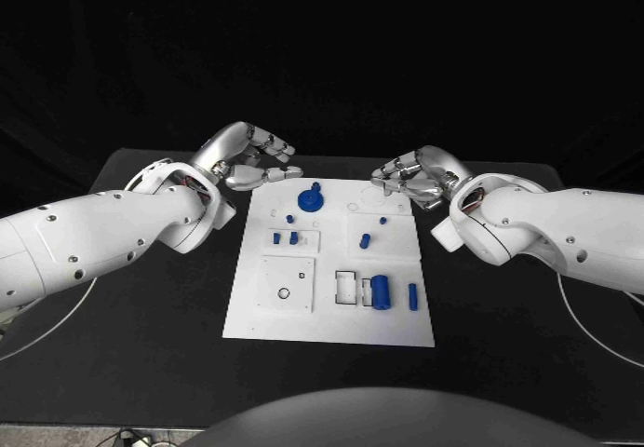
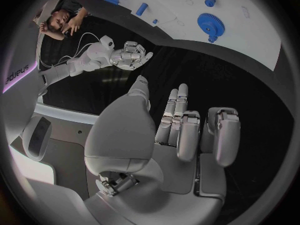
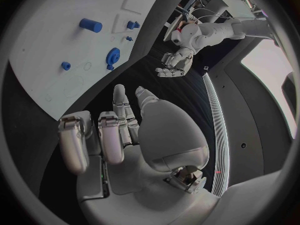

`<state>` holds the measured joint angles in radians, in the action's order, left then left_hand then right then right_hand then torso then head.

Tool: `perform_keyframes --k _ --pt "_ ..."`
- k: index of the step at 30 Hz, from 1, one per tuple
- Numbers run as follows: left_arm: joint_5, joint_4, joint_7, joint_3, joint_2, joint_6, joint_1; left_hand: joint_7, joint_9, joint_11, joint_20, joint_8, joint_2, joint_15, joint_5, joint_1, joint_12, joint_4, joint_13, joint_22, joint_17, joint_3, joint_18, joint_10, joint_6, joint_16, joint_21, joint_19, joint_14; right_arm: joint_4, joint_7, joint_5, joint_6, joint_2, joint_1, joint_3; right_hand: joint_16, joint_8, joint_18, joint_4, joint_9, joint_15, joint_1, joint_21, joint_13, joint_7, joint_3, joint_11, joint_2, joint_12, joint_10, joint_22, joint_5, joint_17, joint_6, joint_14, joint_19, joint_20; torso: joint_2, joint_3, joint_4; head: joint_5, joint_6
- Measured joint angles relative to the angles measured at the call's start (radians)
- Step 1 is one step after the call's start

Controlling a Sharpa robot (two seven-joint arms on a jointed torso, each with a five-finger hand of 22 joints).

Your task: Assemble the parts on the task board

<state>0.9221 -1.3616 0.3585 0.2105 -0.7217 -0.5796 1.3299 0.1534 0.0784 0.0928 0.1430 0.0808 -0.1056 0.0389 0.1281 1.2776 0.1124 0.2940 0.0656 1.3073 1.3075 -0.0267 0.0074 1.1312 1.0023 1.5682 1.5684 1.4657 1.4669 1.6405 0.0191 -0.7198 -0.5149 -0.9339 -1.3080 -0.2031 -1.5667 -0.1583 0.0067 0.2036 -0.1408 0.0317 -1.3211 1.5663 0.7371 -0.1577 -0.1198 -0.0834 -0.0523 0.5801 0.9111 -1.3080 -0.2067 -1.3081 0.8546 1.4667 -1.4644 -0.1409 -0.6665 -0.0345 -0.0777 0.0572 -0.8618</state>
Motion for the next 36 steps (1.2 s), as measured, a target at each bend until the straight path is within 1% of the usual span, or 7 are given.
perform_keyframes --k 7,11,20,24,29,32,36 --pt "-0.153 -0.016 0.079 -0.002 -0.002 -0.075 -0.041 0.000 -0.004 0.004 0.000 -0.008 0.035 -0.007 0.005 0.010 -0.012 0.000 0.000 0.000 0.000 -0.052 0.000 -0.004 0.000 -0.049 -0.053 0.000 0.000 -0.018 0.030 -0.179 0.022 -0.006 -0.003 0.000 0.000 0.000 0.000 0.013 -0.001 0.000 -0.063 0.000 -0.327 0.019 -0.038 -0.017 0.031 -0.265 0.081 0.000 0.087 0.000 0.044 0.000 -0.002 -0.002 -0.001 -0.0075 -0.0095 0.021 0.010" --pt "-0.238 -0.031 0.123 -0.002 -0.008 -0.111 -0.058 0.000 -0.006 0.002 -0.014 -0.012 0.050 -0.013 0.017 0.014 -0.020 -0.004 0.000 0.000 -0.015 -0.068 0.058 -0.016 0.000 -0.216 -0.249 -0.099 -0.006 -0.023 0.063 -0.331 0.042 -0.014 -0.002 0.000 0.000 0.022 0.000 0.013 0.007 0.015 -0.072 0.000 -0.417 0.029 -0.038 -0.028 0.040 -0.331 0.092 0.000 0.114 0.000 0.045 0.000 -0.003 -0.012 -0.002 -0.0096 -0.0106 0.033 0.014" --pt "-0.346 -0.056 0.184 0.000 -0.030 -0.167 -0.071 0.007 -0.007 0.011 -0.012 -0.012 0.066 -0.013 0.017 0.006 -0.024 0.000 0.000 -0.148 -0.403 -0.091 0.147 -0.033 -0.015 -0.708 -0.792 -0.359 -0.163 -0.009 0.150 -0.662 0.096 -0.025 0.003 -0.001 0.000 0.047 0.000 0.012 0.025 0.027 -0.079 0.000 -0.537 0.058 -0.028 -0.046 0.047 -0.397 0.111 0.000 0.149 0.000 0.071 -0.002 -0.002 -0.024 -0.004 -0.0124 -0.0112 0.063 0.021" --pt "-0.366 -0.064 0.195 0.000 -0.039 -0.182 -0.071 0.011 -0.008 0.011 -0.010 -0.012 0.066 -0.010 0.017 0.006 -0.024 0.000 0.000 -0.213 -0.471 -0.091 0.149 -0.040 -0.025 -0.809 -0.906 -0.389 -0.187 -0.008 0.183 -0.755 0.127 -0.021 0.007 -0.001 0.000 0.047 0.000 0.009 0.027 0.027 -0.079 0.000 -0.553 0.065 -0.025 -0.046 0.047 -0.403 0.118 0.000 0.153 0.000 0.078 -0.002 -0.002 -0.024 -0.004 -0.0124 -0.0112 0.070 0.022" --pt "-0.382 -0.071 0.200 0.002 -0.049 -0.192 -0.071 0.011 -0.008 0.014 -0.011 -0.012 0.059 -0.010 0.021 0.000 -0.024 0.000 0.000 -0.125 -0.305 -0.091 0.147 -0.043 -0.036 -0.624 -0.741 -0.273 -0.099 -0.011 0.211 -0.820 0.160 -0.012 0.015 -0.001 0.000 0.050 0.000 0.009 0.029 0.027 -0.079 0.000 -0.561 0.066 -0.025 -0.043 0.047 -0.404 0.121 0.000 0.153 0.000 0.086 -0.002 -0.002 -0.024 -0.004 -0.0121 -0.0108 0.069 0.022" --pt "-0.387 -0.074 0.201 0.002 -0.053 -0.195 -0.071 0.008 -0.008 0.011 -0.018 -0.012 0.059 -0.012 0.021 0.000 -0.024 0.001 0.000 -0.015 -0.072 -0.089 0.085 -0.047 -0.039 -0.360 -0.470 -0.123 -0.015 -0.013 0.222 -0.841 0.177 -0.008 0.021 -0.001 0.000 0.050 0.000 0.009 0.029 0.027 -0.079 0.000 -0.565 0.069 -0.025 -0.043 0.047 -0.408 0.121 0.000 0.153 0.000 0.090 -0.002 -0.002 -0.024 -0.004 -0.0119 -0.0106 0.066 0.021" --pt "-0.391 -0.074 0.199 0.002 -0.057 -0.196 -0.071 0.007 -0.007 0.008 -0.021 -0.012 0.060 -0.016 0.021 0.000 -0.016 0.001 0.000 0.001 -0.002 -0.089 0.037 -0.045 -0.040 -0.117 -0.192 -0.009 -0.005 -0.015 0.236 -0.860 0.197 -0.002 0.028 -0.001 0.000 0.055 0.000 0.006 0.032 0.027 -0.084 0.000 -0.572 0.069 -0.022 -0.043 0.052 -0.412 0.128 0.000 0.153 0.000 0.090 -0.002 -0.002 -0.024 -0.003 -0.0119 -0.0105 0.063 0.021"
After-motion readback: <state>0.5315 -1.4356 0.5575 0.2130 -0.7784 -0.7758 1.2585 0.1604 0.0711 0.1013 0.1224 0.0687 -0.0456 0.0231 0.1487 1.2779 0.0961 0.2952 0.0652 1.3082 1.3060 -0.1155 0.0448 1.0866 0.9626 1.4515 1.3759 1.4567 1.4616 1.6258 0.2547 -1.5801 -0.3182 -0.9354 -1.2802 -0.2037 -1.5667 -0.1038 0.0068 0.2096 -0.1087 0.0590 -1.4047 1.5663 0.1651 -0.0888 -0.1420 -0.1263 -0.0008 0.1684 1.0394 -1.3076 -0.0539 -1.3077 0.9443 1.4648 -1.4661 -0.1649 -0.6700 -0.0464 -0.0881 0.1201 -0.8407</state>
